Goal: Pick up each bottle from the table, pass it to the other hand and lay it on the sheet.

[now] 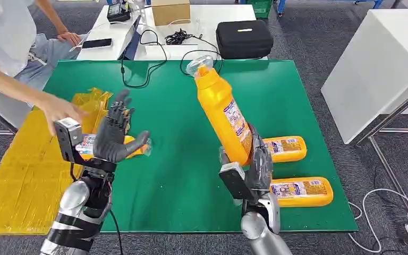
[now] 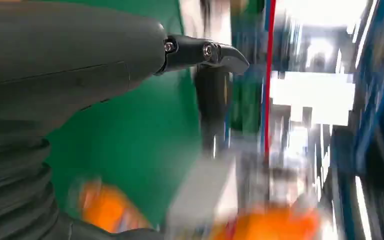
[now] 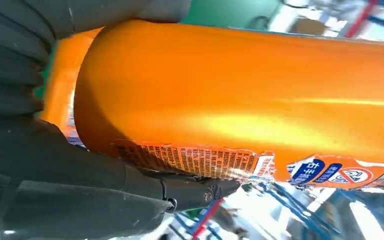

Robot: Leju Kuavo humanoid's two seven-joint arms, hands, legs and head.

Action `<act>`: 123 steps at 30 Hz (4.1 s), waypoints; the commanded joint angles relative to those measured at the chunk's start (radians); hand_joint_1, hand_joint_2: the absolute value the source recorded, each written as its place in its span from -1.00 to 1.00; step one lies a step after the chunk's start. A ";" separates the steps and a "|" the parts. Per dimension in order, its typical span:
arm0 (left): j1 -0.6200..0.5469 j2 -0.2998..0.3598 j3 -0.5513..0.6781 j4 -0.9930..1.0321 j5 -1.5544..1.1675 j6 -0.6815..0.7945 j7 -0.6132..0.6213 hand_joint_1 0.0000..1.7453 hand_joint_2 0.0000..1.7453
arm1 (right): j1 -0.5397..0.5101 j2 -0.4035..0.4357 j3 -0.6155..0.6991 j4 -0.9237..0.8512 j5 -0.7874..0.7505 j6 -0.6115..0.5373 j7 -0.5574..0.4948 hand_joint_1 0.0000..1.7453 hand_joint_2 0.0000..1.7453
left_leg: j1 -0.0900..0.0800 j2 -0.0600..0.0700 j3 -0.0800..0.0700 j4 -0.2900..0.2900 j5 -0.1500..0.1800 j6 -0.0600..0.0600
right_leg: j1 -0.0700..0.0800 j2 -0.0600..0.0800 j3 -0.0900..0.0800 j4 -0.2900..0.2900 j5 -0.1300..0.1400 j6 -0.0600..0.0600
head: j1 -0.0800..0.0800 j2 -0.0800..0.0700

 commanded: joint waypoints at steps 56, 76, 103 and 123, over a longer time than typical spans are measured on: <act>-0.144 0.015 -0.107 0.256 0.239 -0.193 0.041 -1.00 1.00 | -0.240 0.100 0.379 0.589 0.542 -0.095 0.145 1.00 1.00 | 0.001 -0.001 0.002 -0.001 0.000 -0.001 | 0.001 -0.002 0.002 -0.001 -0.001 -0.001 | 0.000 0.000; -0.147 0.014 -0.102 0.272 0.248 -0.192 0.037 -1.00 1.00 | -0.225 0.104 0.364 0.571 0.553 -0.095 0.127 1.00 1.00 | 0.002 -0.003 0.001 0.000 -0.001 -0.001 | 0.002 -0.005 0.001 0.000 -0.002 -0.001 | 0.000 0.000; -0.134 -0.014 -0.077 0.287 0.252 -0.137 0.021 1.00 1.00 | -0.179 0.121 0.263 0.524 0.539 -0.095 0.047 1.00 1.00 | 0.002 -0.005 0.002 0.000 -0.001 -0.001 | 0.002 -0.007 0.002 0.000 -0.003 -0.001 | 0.000 0.000; -0.111 -0.011 -0.073 0.258 0.252 -0.109 0.018 1.00 1.00 | -0.191 0.123 0.237 0.502 0.466 -0.095 0.027 1.00 1.00 | 0.001 -0.002 0.000 0.000 -0.001 -0.001 | 0.001 -0.003 -0.001 0.000 -0.002 -0.001 | 0.000 0.000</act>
